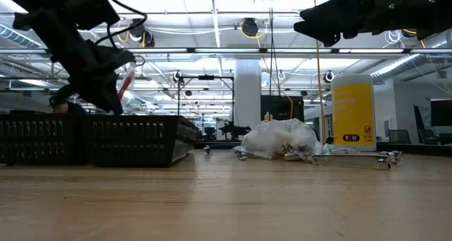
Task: Pick & Place Travel size toiletries
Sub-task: Put the red toothbrush into the top left black bin, then put the green toothbrush into the top left black bin
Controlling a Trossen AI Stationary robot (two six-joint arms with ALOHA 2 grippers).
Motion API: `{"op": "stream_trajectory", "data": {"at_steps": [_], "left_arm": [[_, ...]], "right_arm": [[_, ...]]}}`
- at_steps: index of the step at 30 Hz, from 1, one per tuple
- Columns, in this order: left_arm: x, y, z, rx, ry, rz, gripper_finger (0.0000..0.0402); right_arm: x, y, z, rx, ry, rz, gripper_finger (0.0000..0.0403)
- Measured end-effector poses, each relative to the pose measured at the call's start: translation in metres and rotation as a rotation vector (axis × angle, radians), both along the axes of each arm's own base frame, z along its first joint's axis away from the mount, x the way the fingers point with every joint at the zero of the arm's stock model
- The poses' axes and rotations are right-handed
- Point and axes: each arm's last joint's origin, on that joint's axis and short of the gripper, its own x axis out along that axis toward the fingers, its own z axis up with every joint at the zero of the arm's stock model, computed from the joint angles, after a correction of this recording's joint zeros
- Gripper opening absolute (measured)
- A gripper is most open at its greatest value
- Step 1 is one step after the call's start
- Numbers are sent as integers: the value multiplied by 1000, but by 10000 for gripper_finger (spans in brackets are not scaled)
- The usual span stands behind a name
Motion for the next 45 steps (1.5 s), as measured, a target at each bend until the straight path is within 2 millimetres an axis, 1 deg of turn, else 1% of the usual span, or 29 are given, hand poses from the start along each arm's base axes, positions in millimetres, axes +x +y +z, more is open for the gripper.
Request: {"op": "stream_trajectory", "data": {"at_steps": [3,12,15,21,24,27,30,33,37,40,45], "left_arm": [[-1,0,-1,-11,1,28,21],[0,0,-1,-6,0,21,93],[-1,0,-1,1,10,10,131],[-4,2,-3,40,80,-41,221],[-5,5,3,61,59,-50,255],[-3,8,20,78,-17,-38,279],[-1,9,46,152,-98,-90,296],[5,10,71,277,-229,-163,306],[15,9,94,482,-382,-249,309],[23,10,102,582,-429,-278,304],[41,14,92,628,-395,-290,294]], "right_arm": [[0,0,0,0,0,0,239],[0,0,0,0,5,0,237],[0,0,-1,0,5,0,237],[0,0,-3,-14,35,0,238],[0,0,-5,9,55,-1,237],[-1,-1,-12,69,128,-35,237],[-4,0,-25,127,258,-122,237],[-8,2,-36,193,405,-192,237],[-14,3,-56,277,578,-307,237],[-13,4,-69,340,662,-366,237],[-8,5,-86,389,741,-420,237]]}}
